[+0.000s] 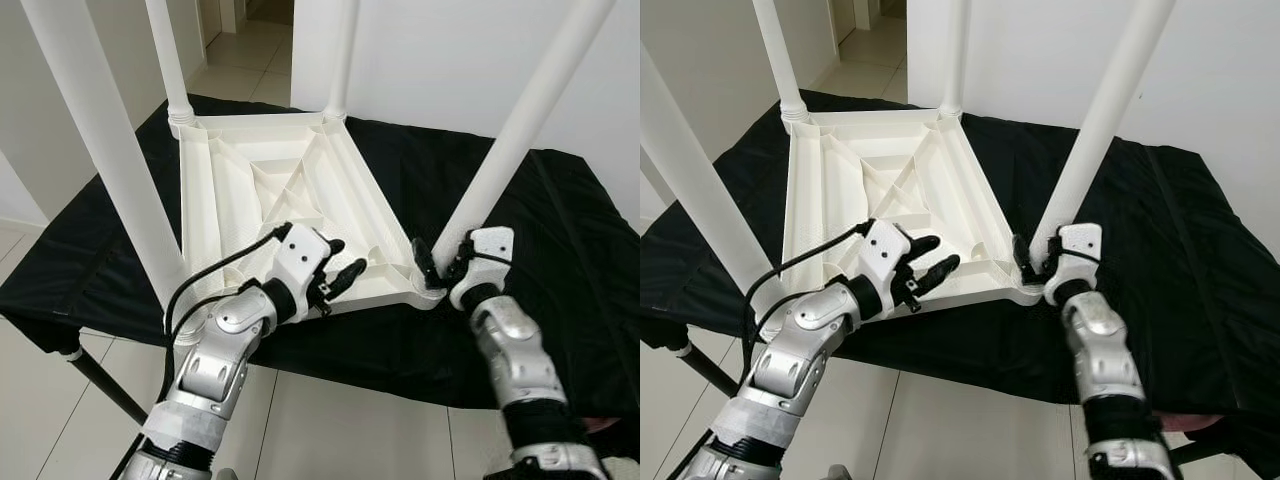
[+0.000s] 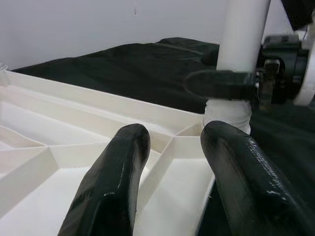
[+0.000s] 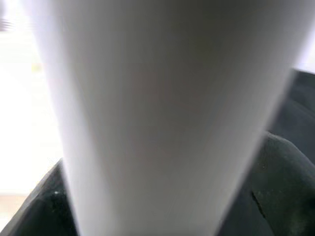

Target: Building children table

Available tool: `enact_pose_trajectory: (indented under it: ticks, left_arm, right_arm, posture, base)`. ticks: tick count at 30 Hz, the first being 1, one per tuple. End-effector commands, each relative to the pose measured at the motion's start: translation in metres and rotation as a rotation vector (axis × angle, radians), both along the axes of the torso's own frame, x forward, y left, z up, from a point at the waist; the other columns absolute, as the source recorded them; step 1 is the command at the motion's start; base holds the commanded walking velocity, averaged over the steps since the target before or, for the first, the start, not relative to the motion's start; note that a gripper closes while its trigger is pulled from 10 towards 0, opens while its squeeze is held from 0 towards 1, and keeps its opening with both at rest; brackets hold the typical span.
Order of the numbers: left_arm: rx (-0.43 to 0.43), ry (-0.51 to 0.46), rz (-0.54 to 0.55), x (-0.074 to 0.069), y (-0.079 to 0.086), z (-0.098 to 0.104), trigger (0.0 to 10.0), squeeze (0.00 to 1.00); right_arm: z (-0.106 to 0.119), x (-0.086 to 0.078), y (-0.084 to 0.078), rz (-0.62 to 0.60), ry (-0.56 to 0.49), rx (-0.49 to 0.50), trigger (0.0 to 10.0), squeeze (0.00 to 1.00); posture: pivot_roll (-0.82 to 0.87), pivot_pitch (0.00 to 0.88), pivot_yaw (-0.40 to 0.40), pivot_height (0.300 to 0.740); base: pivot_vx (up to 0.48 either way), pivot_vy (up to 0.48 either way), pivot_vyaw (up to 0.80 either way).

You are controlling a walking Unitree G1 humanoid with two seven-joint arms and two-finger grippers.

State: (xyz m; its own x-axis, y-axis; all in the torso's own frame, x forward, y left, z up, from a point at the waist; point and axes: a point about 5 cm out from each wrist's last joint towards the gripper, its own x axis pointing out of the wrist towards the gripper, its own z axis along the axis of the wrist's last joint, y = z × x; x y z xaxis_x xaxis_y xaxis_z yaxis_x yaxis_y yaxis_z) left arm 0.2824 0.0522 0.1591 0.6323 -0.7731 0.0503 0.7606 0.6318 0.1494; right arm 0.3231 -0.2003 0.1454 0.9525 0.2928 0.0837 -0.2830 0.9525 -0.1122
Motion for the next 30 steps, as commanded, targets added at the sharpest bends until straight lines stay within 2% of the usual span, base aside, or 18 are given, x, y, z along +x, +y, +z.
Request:
enact_pose_trajectory:
  ticks: [1, 4, 6, 9, 14, 15, 16, 17, 18, 19, 21, 30]
  left_arm:
    - [0.014, 0.015, 0.011, -0.002, -0.002, -0.004, 10.0, 0.0]
    - [0.019, 0.029, 0.004, -0.004, -0.003, -0.007, 10.0, 0.0]
    - [0.036, 0.049, -0.005, -0.007, -0.004, -0.015, 10.0, 0.0]
    - [0.042, 0.054, -0.008, -0.008, -0.004, -0.017, 10.0, 0.0]
    - [0.118, 0.093, -0.014, -0.01, -0.01, -0.031, 10.0, 0.0]
    - [0.12, 0.107, -0.009, -0.01, -0.01, -0.032, 10.0, 0.0]
    - [0.12, 0.107, -0.009, -0.01, -0.01, -0.032, 10.0, 0.0]
    - [0.105, 0.129, -0.015, -0.009, -0.01, -0.032, 10.0, 0.0]
    - [0.099, 0.148, -0.015, -0.008, -0.012, -0.032, 10.0, 0.0]
    - [0.108, 0.147, -0.01, -0.008, -0.012, -0.033, 10.0, 0.0]
    - [0.113, 0.127, -0.015, -0.007, -0.015, -0.031, 10.0, 0.0]
    - [0.092, 0.103, -0.034, -0.002, -0.022, -0.026, 10.0, 0.0]
  right_arm:
    - [-0.002, 0.0, 0.002, 0.056, 0.006, -0.004, 10.0, 0.0]
    - [-0.003, 0.002, 0.003, 0.103, 0.02, -0.013, 10.0, 0.0]
    - [-0.006, 0.007, 0.005, 0.189, 0.05, -0.042, 10.0, 0.0]
    - [-0.008, 0.009, 0.006, 0.213, 0.057, -0.052, 10.0, 0.0]
    - [-0.015, 0.016, 0.012, 0.289, 0.098, -0.05, 10.0, 0.0]
    - [-0.018, 0.017, 0.013, 0.306, 0.107, -0.046, 9.0, 0.0]
    - [-0.018, 0.017, 0.013, 0.306, 0.107, -0.046, 9.0, 0.0]
    - [-0.019, 0.018, 0.013, 0.309, 0.111, -0.044, 8.3, 0.0]
    - [-0.022, 0.019, 0.014, 0.314, 0.123, -0.036, 2.5, 0.0]
    - [-0.023, 0.02, 0.013, 0.316, 0.128, -0.033, 2.5, 0.0]
    - [-0.025, 0.021, 0.013, 0.32, 0.137, -0.032, 0.0, 0.0]
    - [-0.032, 0.02, 0.011, 0.321, 0.152, -0.018, 0.0, 0.0]
  posture:
    - [-0.08, 0.0, -0.024, 0.74]
    - [-0.07, 0.0, -0.026, 0.74]
    - [-0.06, 0.0, -0.038, 0.74]
    - [-0.06, 0.0, -0.038, 0.74]
    - [-0.05, 0.0, -0.052, 0.74]
    - [-0.05, 0.0, -0.052, 0.74]
    - [-0.05, 0.0, -0.052, 0.74]
    - [-0.06, 0.0, -0.044, 0.74]
    - [-0.07, 0.0, -0.041, 0.74]
    - [-0.07, 0.0, -0.041, 0.74]
    - [-0.07, 0.0, -0.039, 0.74]
    - [-0.08, 0.0, -0.034, 0.74]
  base:
    - [0.0, 0.0, 0.0]
    - [0.0, 0.0, 0.0]
    - [0.0, 0.0, 0.0]
    - [0.0, 0.0, 0.0]
    - [0.0, 0.0, 0.0]
    - [0.0, 0.0, 0.0]
    - [0.0, 0.0, 0.0]
    - [0.0, 0.0, 0.0]
    - [0.0, 0.0, 0.0]
    - [0.0, 0.0, 0.0]
    - [0.0, 0.0, 0.0]
    - [0.0, 0.0, 0.0]
